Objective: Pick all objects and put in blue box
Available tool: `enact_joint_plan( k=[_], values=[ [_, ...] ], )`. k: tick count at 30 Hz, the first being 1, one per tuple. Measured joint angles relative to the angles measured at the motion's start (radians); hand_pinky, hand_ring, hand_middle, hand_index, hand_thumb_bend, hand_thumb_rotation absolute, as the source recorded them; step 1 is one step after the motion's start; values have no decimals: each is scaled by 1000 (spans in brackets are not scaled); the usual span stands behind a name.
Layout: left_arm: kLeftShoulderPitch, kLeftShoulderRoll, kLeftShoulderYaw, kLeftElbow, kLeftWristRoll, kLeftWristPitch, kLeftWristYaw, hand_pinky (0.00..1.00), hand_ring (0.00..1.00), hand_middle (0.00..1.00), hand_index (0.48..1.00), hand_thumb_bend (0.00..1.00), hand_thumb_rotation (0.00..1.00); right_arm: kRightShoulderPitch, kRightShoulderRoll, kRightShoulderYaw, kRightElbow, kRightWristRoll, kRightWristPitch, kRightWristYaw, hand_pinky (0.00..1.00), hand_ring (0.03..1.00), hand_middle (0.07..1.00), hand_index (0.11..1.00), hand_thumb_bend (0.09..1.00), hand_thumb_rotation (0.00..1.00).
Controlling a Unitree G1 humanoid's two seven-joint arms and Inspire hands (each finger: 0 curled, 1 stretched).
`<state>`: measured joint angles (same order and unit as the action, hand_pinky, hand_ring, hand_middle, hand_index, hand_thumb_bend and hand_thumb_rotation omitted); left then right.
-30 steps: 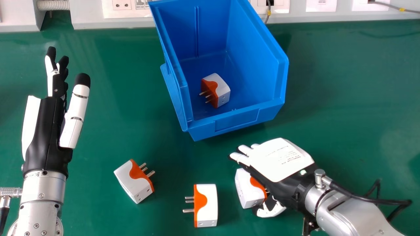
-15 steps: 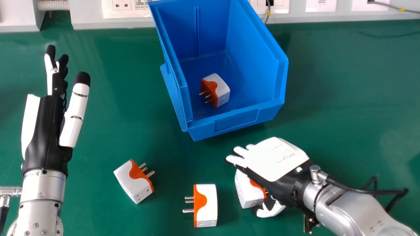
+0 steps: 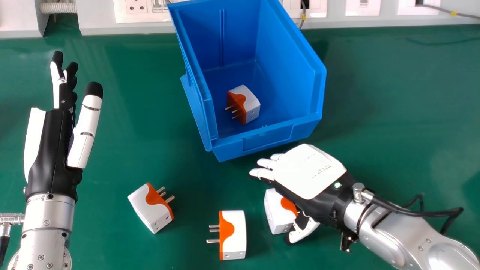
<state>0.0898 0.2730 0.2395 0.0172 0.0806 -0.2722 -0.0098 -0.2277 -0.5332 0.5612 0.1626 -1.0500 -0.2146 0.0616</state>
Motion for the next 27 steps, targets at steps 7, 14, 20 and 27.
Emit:
enact_joint_plan(
  k=[7,14,20,27],
  values=[
    [0,0,0,-1,0,0,0,988,1000,1000,1000,434,1000,-15,21,-8,49,53,-17,-35,260,310,507,561,484,57],
    [1,0,2,-1,0,0,0,988,1000,1000,1000,434,1000,-21,22,-1,39,51,14,-25,119,166,482,500,514,18],
    [1,0,2,-2,0,3,0,987,1000,1000,1000,435,1000,-28,26,1,16,55,45,10,65,109,474,484,524,5],
    [1,0,2,-4,0,4,0,986,1000,1000,1000,428,1000,-29,22,-2,-8,54,71,22,41,86,471,478,526,1]
  ],
)
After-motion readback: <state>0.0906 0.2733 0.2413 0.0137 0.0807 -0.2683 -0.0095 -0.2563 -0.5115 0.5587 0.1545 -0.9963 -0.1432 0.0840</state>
